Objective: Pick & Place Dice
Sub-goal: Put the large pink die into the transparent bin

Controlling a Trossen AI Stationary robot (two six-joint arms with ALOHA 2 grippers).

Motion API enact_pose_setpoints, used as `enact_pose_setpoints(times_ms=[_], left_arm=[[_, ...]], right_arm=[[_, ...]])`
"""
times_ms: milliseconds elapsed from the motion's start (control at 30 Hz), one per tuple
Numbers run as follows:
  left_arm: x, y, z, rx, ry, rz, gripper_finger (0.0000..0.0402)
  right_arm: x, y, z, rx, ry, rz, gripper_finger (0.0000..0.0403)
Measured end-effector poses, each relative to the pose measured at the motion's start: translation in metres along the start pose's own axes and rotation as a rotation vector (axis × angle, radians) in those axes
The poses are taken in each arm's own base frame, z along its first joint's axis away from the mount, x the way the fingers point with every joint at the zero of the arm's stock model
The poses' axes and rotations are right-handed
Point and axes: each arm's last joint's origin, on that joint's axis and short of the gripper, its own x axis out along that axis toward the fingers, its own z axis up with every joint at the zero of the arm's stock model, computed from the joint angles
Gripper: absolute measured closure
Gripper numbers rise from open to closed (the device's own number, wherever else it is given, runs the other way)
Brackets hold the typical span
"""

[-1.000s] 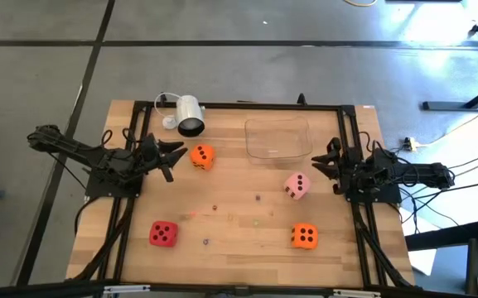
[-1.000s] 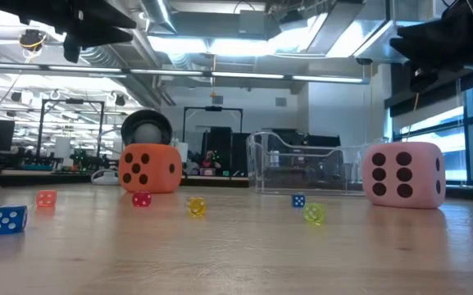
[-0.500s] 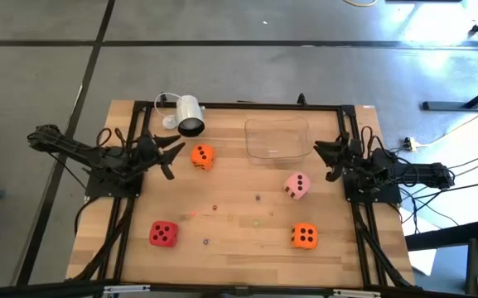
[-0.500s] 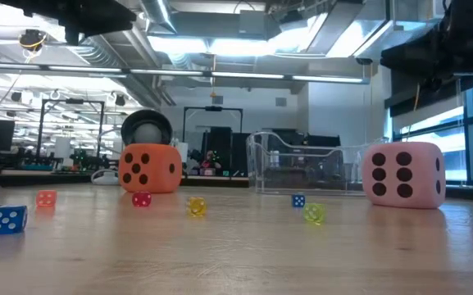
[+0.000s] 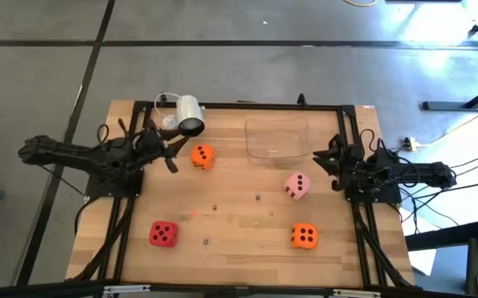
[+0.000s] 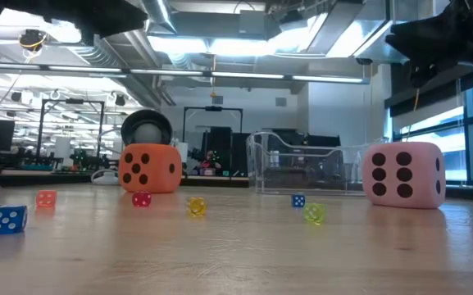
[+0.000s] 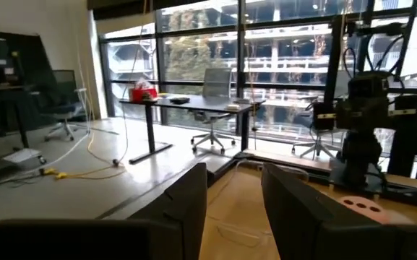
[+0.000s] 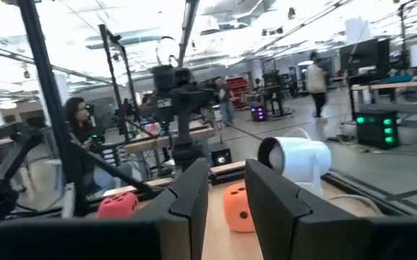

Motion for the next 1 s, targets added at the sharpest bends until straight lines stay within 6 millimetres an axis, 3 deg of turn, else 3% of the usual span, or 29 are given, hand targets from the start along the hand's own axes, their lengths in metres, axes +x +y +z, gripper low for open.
enact_pose_setpoints(times_ms=[133,333,600,833,1000], left_arm=[[0.015,0.005,-0.01,-0.017,0.048,0.031,0.0274],[0.039,0.007,-0.028,-0.083,0.128,0.001,0.0274],[0.061,-0.001,-0.035,-0.145,0.062,-0.146,0.0274],[0.063,-0.003,-0.023,-0.127,-0.071,-0.215,0.0274],[0.059,-0.002,-0.013,-0.135,-0.154,-0.236,0.0274]], right_arm=[[0.006,0.002,0.001,0.002,0.044,0.04,0.0307],[0.027,0.013,0.027,-0.008,0.161,0.102,0.0307],[0.074,0.026,0.056,-0.042,0.721,-0.001,0.0307],[0.109,0.031,0.051,0.02,1.125,-0.155,0.0307],[0.125,0.026,0.042,0.142,1.23,-0.361,0.0307]])
